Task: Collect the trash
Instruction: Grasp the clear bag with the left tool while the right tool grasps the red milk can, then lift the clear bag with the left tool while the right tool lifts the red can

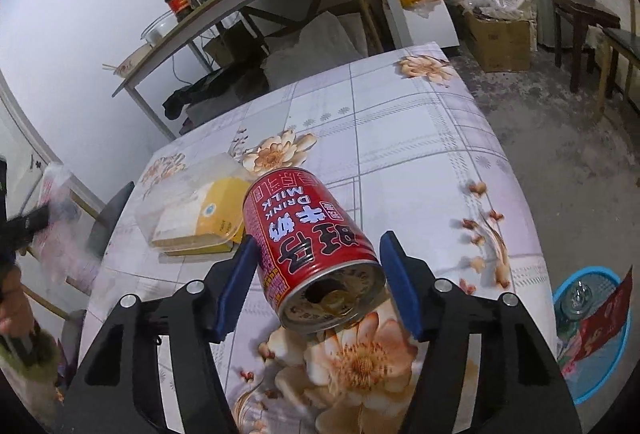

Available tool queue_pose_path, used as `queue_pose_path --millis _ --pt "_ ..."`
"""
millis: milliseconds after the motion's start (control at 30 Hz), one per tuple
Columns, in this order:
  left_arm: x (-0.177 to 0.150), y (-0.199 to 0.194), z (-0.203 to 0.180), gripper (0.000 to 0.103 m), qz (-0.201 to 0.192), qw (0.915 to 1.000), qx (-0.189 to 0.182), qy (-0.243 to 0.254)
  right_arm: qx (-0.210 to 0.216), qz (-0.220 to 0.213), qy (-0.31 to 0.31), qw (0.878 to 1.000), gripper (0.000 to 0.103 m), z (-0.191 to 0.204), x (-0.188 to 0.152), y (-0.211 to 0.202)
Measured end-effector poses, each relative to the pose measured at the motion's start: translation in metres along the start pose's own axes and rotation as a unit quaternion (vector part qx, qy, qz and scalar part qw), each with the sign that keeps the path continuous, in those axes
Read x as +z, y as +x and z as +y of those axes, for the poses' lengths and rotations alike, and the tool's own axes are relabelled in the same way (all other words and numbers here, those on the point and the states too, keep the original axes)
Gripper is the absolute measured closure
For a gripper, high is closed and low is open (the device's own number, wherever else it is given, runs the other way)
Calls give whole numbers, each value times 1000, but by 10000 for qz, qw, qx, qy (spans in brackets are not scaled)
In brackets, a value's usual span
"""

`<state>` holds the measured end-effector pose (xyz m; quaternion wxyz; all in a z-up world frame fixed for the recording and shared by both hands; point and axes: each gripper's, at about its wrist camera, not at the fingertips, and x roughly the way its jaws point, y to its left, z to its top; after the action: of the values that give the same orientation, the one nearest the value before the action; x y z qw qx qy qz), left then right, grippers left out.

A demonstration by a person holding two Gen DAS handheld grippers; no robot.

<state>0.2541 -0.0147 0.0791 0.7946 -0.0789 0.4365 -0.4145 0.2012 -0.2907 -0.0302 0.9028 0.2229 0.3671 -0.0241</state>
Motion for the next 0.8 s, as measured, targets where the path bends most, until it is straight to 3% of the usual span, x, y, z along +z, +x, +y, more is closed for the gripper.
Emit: queue_pose_path --millis 133,167,200,367,467,533,600,800 --pt "-33 8 2 78 258 9990 -131 -340 -135 23 -78 9999 49 6 -8 -15" --pt "-42 11 0 78 347 9986 -150 -383 -175 49 -131 9997 54 8 -10 -19" --pt "-51 15 -2 78 427 9981 -178 -396 -246 132 -181 9994 67 11 -12 -23" --pt "-77 26 -12 78 599 9977 -49 -306 -483 262 -464 9974 69 19 -23 -34" --pt "-83 29 -14 78 616 9977 -22 -282 -582 261 -580 9963 60 23 -28 -35" --pt "-84 26 -14 78 586 9979 -12 -276 -724 109 -667 9951 36 25 -30 -34" --pt "-84 24 -10 78 550 9980 7 -299 -766 25 -757 9942 30 26 -31 -28" --pt "-87 17 -5 77 452 9982 50 -399 -843 326 -758 9930 29 23 -36 8"
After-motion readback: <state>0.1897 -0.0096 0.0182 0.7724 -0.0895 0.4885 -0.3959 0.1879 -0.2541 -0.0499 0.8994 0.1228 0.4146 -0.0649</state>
